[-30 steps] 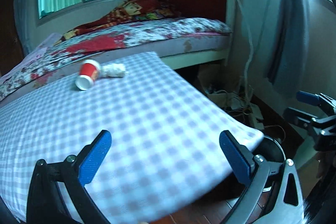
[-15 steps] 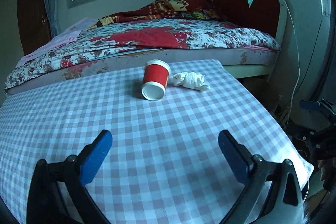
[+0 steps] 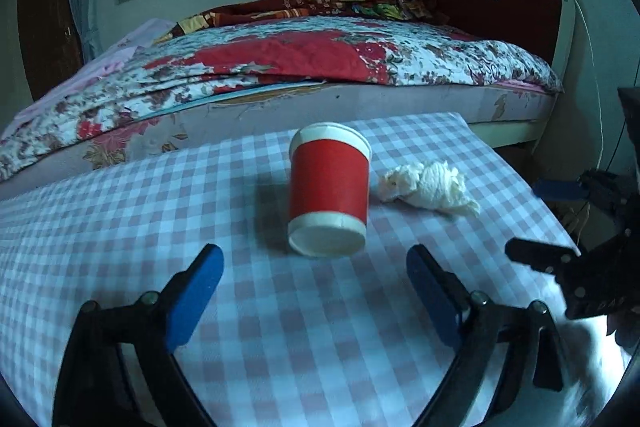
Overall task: Collect trash
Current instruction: 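Grasp the red paper cup with the left tool while the right tool grasps the white cloth, then carry red cup and white cloth over the black bin and open both tools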
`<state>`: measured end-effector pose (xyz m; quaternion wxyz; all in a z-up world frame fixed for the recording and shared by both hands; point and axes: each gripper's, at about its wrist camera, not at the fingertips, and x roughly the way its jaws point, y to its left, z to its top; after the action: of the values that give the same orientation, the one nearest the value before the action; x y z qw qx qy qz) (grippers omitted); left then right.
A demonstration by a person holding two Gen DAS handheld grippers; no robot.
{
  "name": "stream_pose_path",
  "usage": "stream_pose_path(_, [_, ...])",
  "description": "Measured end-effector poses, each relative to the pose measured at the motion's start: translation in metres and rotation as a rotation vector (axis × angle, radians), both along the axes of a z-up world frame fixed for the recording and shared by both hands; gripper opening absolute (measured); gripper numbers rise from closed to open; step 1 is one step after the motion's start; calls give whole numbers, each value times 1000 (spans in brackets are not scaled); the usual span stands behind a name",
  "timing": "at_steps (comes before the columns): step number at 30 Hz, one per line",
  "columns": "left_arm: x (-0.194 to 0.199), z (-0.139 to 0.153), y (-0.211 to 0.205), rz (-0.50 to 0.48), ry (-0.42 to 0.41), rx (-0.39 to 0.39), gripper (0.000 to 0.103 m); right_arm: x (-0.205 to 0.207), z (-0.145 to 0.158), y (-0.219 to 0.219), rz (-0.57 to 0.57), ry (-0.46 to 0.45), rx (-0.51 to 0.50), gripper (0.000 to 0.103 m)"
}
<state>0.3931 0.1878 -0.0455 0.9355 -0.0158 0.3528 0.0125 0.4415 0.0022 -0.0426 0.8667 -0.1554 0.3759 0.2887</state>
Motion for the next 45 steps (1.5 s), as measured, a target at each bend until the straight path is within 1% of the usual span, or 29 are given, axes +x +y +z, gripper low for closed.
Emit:
stream_pose_path(1, [8, -4, 1, -9, 14, -10, 93, 5, -3, 2, 6, 4, -3, 81])
stream_pose_path(4, [28, -13, 3, -9, 37, -7, 93, 18, -10, 9, 27, 7, -8, 81])
stream_pose_path(6, [37, -17, 6, -5, 47, -35, 90, 27, -12, 15, 40, 10, -10, 81])
stream_pose_path(7, [41, -21, 7, -14, 61, -59, 85, 30, -13, 18, 45, 11, -13, 81])
stream_pose_path(9, [49, -24, 8, -31, 94, -87, 72, 37, -14, 27, 60, 15, -14, 81])
stream_pose_path(10, [50, -24, 9, -41, 91, -94, 56, 40, -14, 32, 67, 13, -16, 81])
stream_pose_path(11, [51, -23, 9, -44, 94, -81, 55, 44, -14, 35, 72, 15, -14, 79])
stream_pose_path(12, [50, -22, 9, -41, 90, -55, 55, 47, -13, 40, 80, 19, -10, 78])
stream_pose_path(17, [44, -19, 18, -25, 74, -38, 54, 60, -17, 60, 86, 38, -2, 65])
stream_pose_path(18, [44, -20, 20, -15, 69, -33, 54, 63, -19, 62, 75, 45, -8, 56])
stream_pose_path(19, [43, -20, 22, 0, 72, -32, 54, 66, -22, 64, 62, 52, -14, 45])
stream_pose_path(22, [41, -21, 27, 27, 71, -45, 53, 72, -23, 64, -7, 50, 5, 40])
stream_pose_path(24, [39, -22, 25, 28, 69, -39, 53, 74, -21, 60, -68, 52, 27, 38])
stream_pose_path(27, [37, -21, 24, 27, 68, -36, 53, 72, -20, 55, -120, 44, 23, 37])
stream_pose_path(34, [23, -17, 21, 31, 65, -19, 53, 56, -6, 43, -141, 20, 21, 36])
stream_pose_path(39, [7, -13, 17, 33, 58, -3, 53, 34, 5, 36, -136, 3, 21, 36])
stream_pose_path(45, [-17, -10, 17, 41, 58, -15, 53, 10, 21, 26, -142, -18, 41, 36])
